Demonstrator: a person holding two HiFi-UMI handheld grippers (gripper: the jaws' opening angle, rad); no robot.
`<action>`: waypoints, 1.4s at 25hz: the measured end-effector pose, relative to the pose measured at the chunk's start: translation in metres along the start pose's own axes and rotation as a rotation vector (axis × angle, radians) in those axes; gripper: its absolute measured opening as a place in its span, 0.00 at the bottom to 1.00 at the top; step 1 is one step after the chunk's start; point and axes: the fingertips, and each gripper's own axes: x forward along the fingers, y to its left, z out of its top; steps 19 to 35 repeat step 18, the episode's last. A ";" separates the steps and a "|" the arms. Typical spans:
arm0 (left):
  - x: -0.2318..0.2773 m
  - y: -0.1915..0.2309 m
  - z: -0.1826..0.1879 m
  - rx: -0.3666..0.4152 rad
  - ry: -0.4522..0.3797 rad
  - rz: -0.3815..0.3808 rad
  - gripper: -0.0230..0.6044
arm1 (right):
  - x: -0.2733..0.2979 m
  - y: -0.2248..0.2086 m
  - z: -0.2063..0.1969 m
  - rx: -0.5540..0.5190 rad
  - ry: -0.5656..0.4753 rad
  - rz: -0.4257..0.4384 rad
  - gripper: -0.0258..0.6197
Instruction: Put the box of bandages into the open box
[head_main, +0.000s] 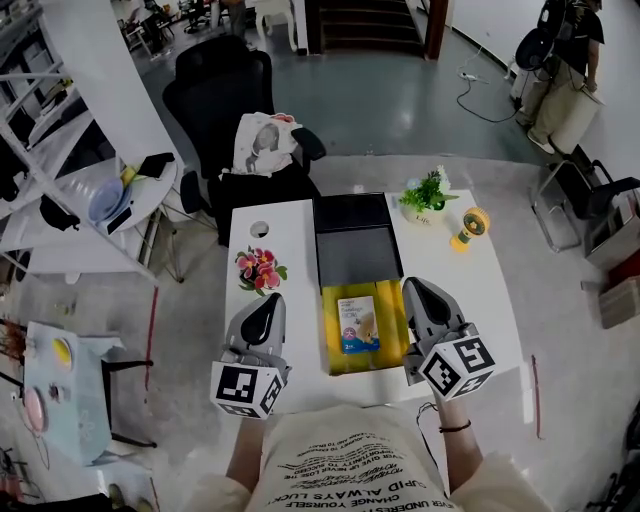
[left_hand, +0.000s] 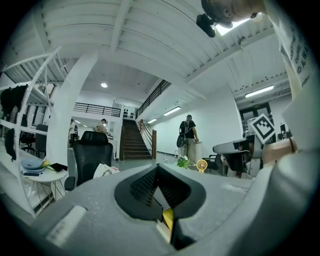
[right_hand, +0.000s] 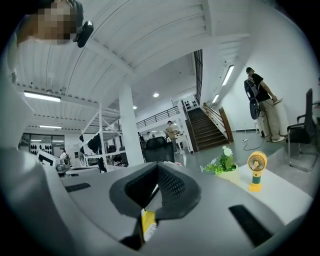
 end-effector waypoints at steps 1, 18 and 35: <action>0.000 0.001 0.000 0.003 0.002 0.003 0.07 | -0.001 -0.001 0.000 -0.001 0.000 -0.004 0.04; 0.000 0.004 -0.006 0.015 0.028 0.026 0.07 | -0.005 -0.013 -0.001 -0.023 0.001 -0.042 0.04; 0.000 0.004 -0.006 0.015 0.028 0.026 0.07 | -0.005 -0.013 -0.001 -0.023 0.001 -0.042 0.04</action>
